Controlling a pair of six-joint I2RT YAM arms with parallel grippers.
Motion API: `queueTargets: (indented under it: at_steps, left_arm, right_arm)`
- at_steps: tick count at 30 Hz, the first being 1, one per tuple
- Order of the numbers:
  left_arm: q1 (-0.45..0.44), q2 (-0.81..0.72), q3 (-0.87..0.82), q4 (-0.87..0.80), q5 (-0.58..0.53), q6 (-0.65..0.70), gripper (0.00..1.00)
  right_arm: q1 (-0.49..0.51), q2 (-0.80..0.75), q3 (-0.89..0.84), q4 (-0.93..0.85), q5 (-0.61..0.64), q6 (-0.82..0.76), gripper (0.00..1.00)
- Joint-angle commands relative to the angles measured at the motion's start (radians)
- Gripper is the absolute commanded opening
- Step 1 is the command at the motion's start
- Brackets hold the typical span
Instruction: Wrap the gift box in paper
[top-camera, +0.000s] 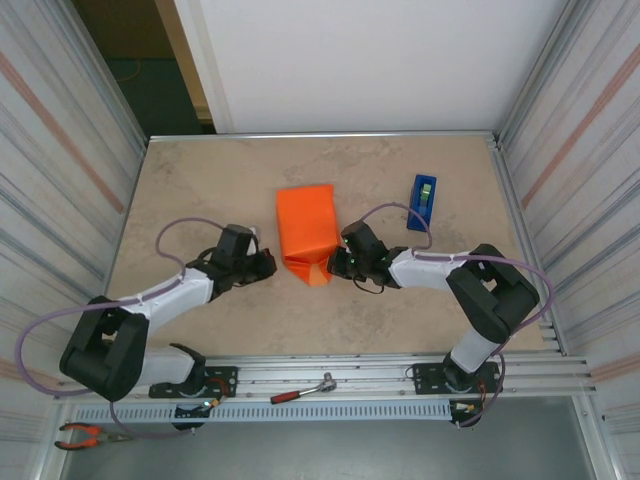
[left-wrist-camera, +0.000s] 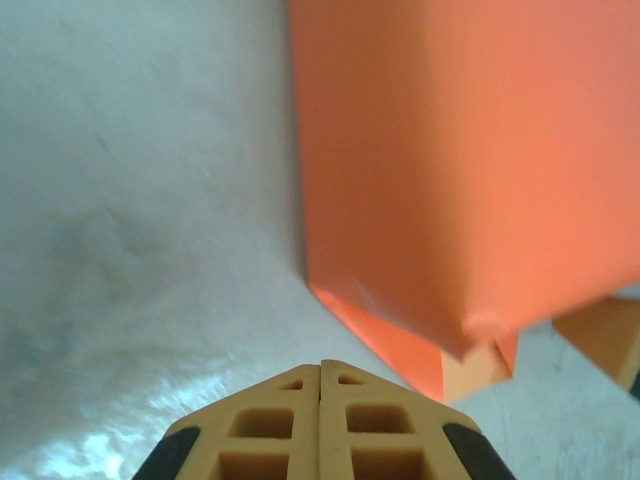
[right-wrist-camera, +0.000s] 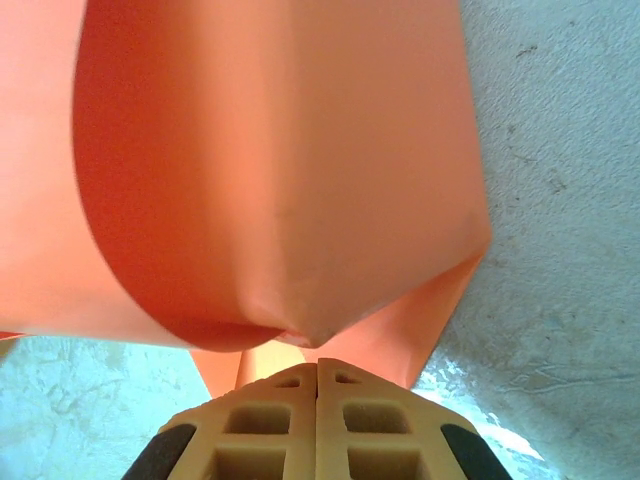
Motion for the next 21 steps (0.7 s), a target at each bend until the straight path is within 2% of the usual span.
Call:
queueTargets:
  at_steps: [1, 13, 21]
  left_arm:
    - [-0.034, 0.009, -0.013, 0.056, 0.008, -0.034, 0.02]
    - [-0.067, 0.190, 0.058, 0.202, -0.026, -0.045, 0.01]
    - [-0.110, 0.201, 0.026, 0.259, -0.074, -0.045, 0.02]
  right_arm:
    - [0.008, 0.025, 0.024, -0.003, 0.001, 0.003, 0.00]
    - [0.008, 0.123, 0.055, 0.033, -0.008, 0.020, 0.00]
    - [0.010, 0.113, 0.043, 0.043, -0.017, 0.026, 0.00]
